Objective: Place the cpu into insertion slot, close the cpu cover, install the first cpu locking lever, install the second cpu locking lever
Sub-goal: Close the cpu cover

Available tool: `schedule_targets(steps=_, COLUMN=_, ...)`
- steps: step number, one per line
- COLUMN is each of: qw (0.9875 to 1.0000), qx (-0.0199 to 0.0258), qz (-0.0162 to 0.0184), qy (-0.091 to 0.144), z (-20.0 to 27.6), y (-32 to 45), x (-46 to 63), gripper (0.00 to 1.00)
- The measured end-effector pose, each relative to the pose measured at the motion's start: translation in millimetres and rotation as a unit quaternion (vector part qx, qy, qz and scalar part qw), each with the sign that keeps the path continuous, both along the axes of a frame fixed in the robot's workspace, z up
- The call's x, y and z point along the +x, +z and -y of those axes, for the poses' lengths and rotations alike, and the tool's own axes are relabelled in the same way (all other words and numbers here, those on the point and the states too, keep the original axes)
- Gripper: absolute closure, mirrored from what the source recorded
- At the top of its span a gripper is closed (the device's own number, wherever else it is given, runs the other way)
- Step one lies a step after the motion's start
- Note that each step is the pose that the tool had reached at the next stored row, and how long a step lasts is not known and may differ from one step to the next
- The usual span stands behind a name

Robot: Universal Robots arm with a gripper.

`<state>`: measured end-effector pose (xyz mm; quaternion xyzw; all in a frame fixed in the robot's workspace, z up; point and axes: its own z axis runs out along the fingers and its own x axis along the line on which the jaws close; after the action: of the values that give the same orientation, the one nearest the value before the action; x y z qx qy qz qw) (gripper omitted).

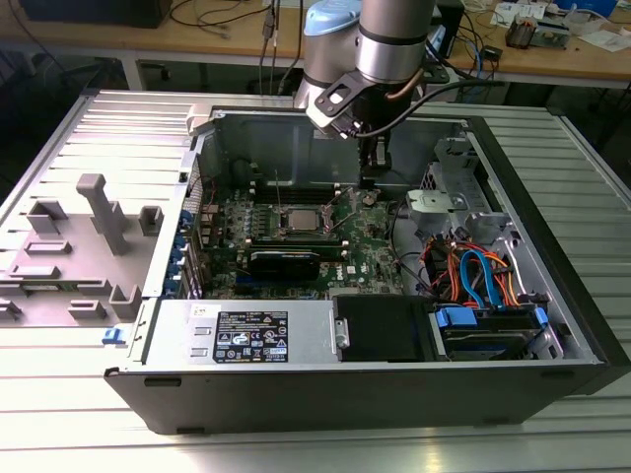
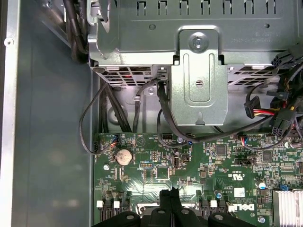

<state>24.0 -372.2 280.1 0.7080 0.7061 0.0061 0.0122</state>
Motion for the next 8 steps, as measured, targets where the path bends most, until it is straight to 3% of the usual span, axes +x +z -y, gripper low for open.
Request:
schedule_targets(steps=4, qw=1.0000, qx=-0.0001, qz=0.0000, qy=0.000, z=0.0, y=-0.2, x=0.0, gripper=0.89)
schedule_targets(steps=8, qw=1.0000, qx=-0.0001, qz=-0.0013, qy=0.003, z=0.0, y=-7.2, x=0.2, gripper=0.89)
